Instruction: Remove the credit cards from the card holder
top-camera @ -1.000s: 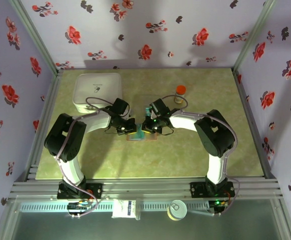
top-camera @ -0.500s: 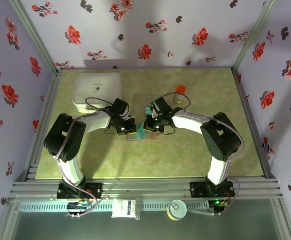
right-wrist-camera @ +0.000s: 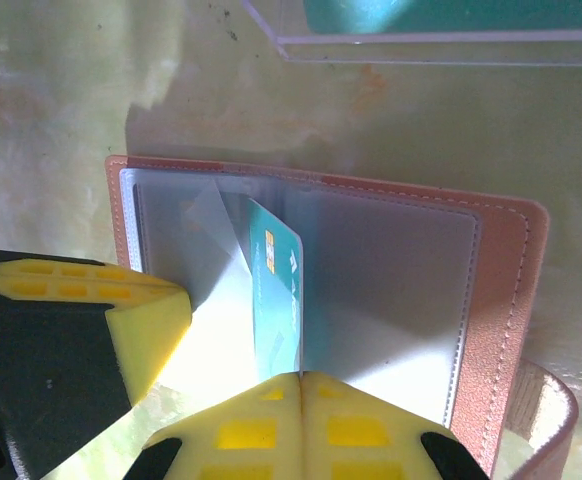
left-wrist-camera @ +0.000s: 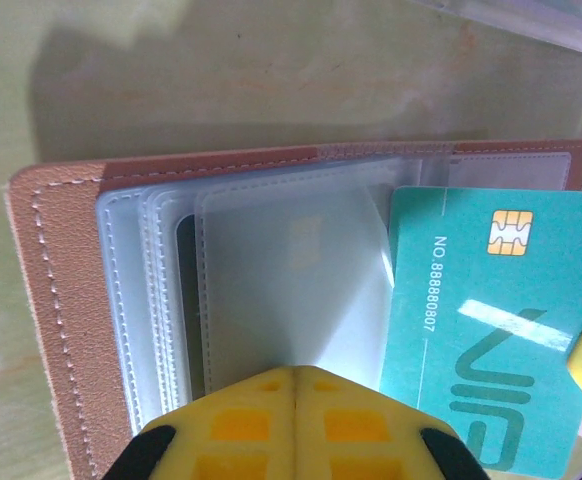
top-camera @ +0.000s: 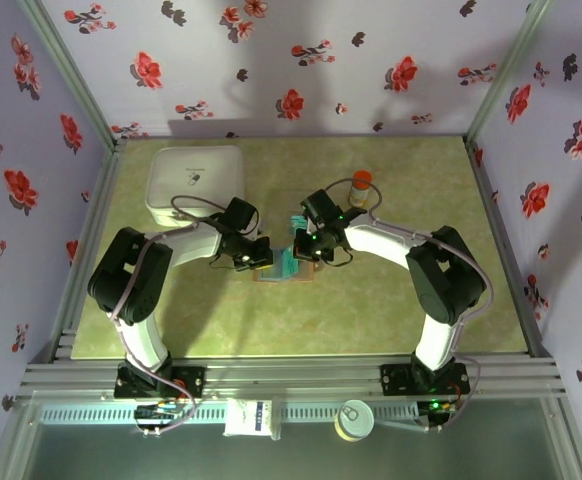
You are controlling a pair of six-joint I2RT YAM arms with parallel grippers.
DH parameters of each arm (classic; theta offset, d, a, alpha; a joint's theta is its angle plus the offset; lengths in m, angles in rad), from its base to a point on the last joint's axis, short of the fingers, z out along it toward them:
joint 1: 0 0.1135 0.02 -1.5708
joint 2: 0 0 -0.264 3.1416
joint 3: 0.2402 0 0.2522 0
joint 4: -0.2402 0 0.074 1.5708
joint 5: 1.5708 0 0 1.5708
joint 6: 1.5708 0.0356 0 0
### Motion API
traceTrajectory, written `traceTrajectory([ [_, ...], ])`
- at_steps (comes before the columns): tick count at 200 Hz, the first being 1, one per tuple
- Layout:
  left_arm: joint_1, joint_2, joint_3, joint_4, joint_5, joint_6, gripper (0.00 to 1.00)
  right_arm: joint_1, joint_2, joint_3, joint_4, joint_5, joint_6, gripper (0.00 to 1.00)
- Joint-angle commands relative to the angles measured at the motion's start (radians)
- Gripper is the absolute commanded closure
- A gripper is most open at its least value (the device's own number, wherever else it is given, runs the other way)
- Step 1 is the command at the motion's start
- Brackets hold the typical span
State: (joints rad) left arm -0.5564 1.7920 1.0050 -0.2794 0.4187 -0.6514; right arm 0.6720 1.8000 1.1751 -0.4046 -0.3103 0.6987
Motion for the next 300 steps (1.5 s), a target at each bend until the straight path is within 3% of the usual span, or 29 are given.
traceTrajectory([
  [1,0.001,-0.009,-0.023,-0.02,-0.022,-0.005,1.0,0.005,-0.015,0.034,-0.066,0.052,-0.023,0.98],
  [81,0.002,-0.01,-0.026,-0.025,-0.02,-0.001,1.0,0.012,-0.017,0.046,-0.088,0.085,-0.028,0.96],
  [156,0.003,-0.003,-0.018,-0.026,-0.019,-0.001,1.0,0.021,0.0,0.018,-0.004,0.014,0.023,0.95],
  [190,0.003,0.001,-0.017,-0.021,-0.017,-0.003,1.0,0.028,0.006,0.02,0.013,0.006,0.038,0.88],
  [300,0.003,0.013,-0.008,-0.022,-0.014,0.0,1.0,0.033,0.033,0.014,0.014,-0.007,0.042,0.87],
])
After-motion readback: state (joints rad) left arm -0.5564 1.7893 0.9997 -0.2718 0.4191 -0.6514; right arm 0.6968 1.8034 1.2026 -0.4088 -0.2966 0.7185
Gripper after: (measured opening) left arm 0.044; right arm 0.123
